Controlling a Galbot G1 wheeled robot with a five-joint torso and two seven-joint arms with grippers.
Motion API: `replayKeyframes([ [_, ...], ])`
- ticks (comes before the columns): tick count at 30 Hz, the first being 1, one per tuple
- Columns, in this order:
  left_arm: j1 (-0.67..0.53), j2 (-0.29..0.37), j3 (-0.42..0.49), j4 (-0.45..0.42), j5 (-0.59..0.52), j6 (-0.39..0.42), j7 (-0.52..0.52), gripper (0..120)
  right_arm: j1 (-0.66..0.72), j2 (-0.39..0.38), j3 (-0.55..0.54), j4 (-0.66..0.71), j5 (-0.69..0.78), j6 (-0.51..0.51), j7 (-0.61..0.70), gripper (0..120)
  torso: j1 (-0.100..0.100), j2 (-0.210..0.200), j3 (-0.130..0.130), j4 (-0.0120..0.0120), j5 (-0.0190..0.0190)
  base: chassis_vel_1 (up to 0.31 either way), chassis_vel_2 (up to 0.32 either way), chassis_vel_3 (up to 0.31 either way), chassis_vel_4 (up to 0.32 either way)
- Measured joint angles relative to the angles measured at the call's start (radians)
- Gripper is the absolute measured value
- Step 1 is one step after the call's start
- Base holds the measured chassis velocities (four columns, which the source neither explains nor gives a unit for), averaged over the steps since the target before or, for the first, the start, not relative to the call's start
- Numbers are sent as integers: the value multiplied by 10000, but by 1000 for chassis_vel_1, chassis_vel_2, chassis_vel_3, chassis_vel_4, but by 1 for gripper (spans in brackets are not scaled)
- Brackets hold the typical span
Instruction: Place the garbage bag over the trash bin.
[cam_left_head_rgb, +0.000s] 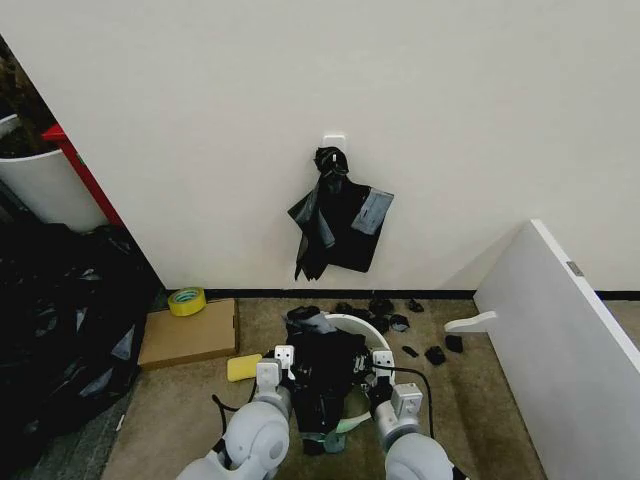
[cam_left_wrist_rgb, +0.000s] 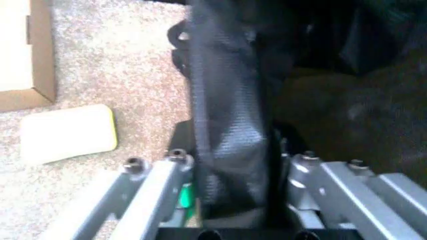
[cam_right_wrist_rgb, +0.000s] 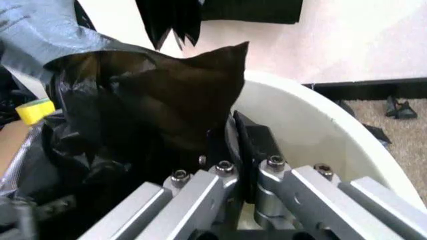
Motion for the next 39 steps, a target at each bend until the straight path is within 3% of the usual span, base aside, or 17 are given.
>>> replayKeyframes([
  [2,18,13,-48,-37,-31,23,-1,23,-5,-4,0,0,-20,15,-9,0,0,0,0,0,1,0,0,0,0],
  [3,64,45,-184,-146,-120,84,-10,16,-31,-19,-1,0,-113,102,-50,0,0,0,0,1,0,0,0,0,0],
  [6,276,182,-569,-428,-163,143,-6,5,-74,-43,45,-103,-689,1190,-692,0,0,0,0,-2,-1,0,0,0,0],
  [8,305,207,-603,-459,-161,143,-5,5,-73,-46,70,-131,-803,1391,-857,0,0,0,0,-1,1,0,0,0,0],
  [9,486,378,-747,-676,-63,142,7,5,-49,-57,226,-235,-1236,2169,-1644,0,0,0,0,2,1,0,0,0,0],
  [11,741,631,-824,-1026,249,65,71,5,16,-94,436,-274,-1567,2681,-2303,0,0,0,0,2,0,0,0,0,0],
  [21,2168,2217,-912,-2946,2322,-627,384,5,77,-362,1215,-353,-1603,2520,-2034,0,0,0,0,2,1,0,0,0,0],
  [26,2828,2717,-1184,-3680,3329,-1327,551,5,57,-571,1700,-458,-883,2162,-1635,0,0,0,0,2,2,0,0,0,0],
  [33,2886,2616,-1320,-4173,3543,-2068,811,5,-316,-746,1774,-479,-306,1836,-1285,0,0,0,-1,-2,2,0,0,0,0],
  [39,2713,2344,-1419,-4697,2734,-2130,839,5,-508,-692,1613,-957,-83,2383,-2100,0,0,0,-1,2,3,0,0,0,0],
])
